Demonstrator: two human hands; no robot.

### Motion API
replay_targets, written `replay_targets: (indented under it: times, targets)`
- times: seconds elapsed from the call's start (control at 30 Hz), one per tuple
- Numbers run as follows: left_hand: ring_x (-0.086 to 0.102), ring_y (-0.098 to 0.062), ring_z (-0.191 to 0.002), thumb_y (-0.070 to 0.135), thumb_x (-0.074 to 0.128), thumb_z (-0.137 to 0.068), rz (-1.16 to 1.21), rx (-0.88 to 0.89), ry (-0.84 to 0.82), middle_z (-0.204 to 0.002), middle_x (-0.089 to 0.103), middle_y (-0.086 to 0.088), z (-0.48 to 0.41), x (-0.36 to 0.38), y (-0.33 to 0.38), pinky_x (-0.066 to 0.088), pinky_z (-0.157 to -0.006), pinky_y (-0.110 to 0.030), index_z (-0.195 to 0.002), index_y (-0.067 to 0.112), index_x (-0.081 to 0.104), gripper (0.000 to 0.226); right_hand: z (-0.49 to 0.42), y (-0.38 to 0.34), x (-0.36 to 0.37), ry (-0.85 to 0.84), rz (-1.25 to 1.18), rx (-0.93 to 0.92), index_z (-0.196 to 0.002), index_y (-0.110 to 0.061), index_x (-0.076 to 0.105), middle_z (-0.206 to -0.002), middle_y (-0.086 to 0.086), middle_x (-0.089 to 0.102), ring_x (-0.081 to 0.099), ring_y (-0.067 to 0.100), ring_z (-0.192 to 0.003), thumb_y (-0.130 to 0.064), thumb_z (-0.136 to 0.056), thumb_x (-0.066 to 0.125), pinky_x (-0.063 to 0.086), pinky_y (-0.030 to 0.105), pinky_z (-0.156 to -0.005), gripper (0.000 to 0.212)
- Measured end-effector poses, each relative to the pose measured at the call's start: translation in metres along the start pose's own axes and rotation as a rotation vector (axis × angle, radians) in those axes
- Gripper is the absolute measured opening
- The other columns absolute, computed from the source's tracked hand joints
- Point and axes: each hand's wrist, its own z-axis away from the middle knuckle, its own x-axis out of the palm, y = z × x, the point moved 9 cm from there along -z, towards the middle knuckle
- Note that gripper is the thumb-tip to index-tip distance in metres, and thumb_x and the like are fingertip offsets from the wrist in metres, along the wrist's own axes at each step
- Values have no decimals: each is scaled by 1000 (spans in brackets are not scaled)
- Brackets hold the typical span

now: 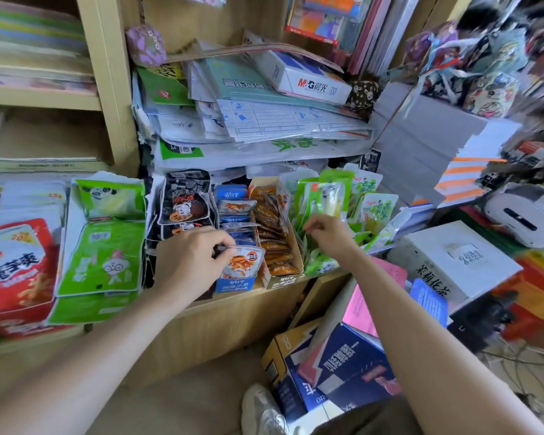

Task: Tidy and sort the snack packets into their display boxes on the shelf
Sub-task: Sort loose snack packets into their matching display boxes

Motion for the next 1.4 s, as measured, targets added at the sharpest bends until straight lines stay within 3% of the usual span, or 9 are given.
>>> replay_targets:
  times: [0.17,0.4,0.53,0.73,0.9,1.0,1.1,1.27,1.4]
  targets:
    - [56,0,-58,40,80,-81,-13,-20,4,-70,66,21,-2,3,-1,32,-43,-16,-77,33,74,10,10,-12,0,-35,37,-92,-98,-17,69,-99,-1,65,57,8,-77,-5,-89,58,44,23,-65,18]
    - [58,-1,-55,38,81,-80,-10,-2,10,-68,60,23,-1,-1,0,27,-42,-15,-77,32,74,10,34,-18,-38,263,194,-279,-116,-19,68,-120,2,59,54,22,-114,-23,-81,78,44,35,-94,36]
    - [52,-6,-67,36,84,-77,-57,12,64,-67,66,18,-1,-7,1,19,-47,-17,-73,31,73,13,52,-46,-18,183,183,-398,-117,-19,69,-123,-2,60,57,13,-113,-26,-81,80,48,33,-94,38]
    - [41,-12,-67,29,90,-69,-76,125,30,-66,37,13,0,-8,1,30,-67,-29,-71,29,71,19,85,-92,74,-235,183,-604,-139,-20,56,-140,-3,55,50,10,-129,-31,-84,78,42,24,-106,60]
    - [46,-9,-74,38,87,-71,24,215,-242,-77,46,18,12,-4,-8,31,-67,-21,-80,37,73,17,93,-91,100,-234,345,-743,-96,-13,79,-114,4,73,62,23,-108,-19,-84,77,53,39,-92,14]
    - [57,-8,-95,39,89,-69,-3,300,-271,-101,71,17,15,-17,-15,40,-83,-27,-100,34,77,34,91,-87,101,-194,385,-747,-92,-14,78,-110,2,74,63,24,-102,-22,-82,79,55,41,-85,12]
    - [53,-12,-108,39,90,-67,-89,295,-247,-117,67,17,13,-35,-35,40,-89,-35,-111,32,75,47,92,-90,107,-163,463,-777,-90,-13,74,-94,2,72,63,25,-92,-28,-81,80,54,43,-80,18]
    - [57,-20,-97,31,70,-89,-204,306,-64,-101,69,13,9,-61,-54,47,-80,-43,-95,27,79,11,86,-94,105,-156,494,-757,-88,-12,72,-85,2,70,64,25,-82,-31,-81,80,54,41,-74,21]
    - [60,-21,-83,20,78,-86,-223,194,74,-84,70,9,-1,-73,-62,41,-61,-29,-89,23,80,5,87,-98,102,-171,482,-746,-92,-13,73,-88,1,70,65,23,-83,-22,-78,82,56,40,-72,20]
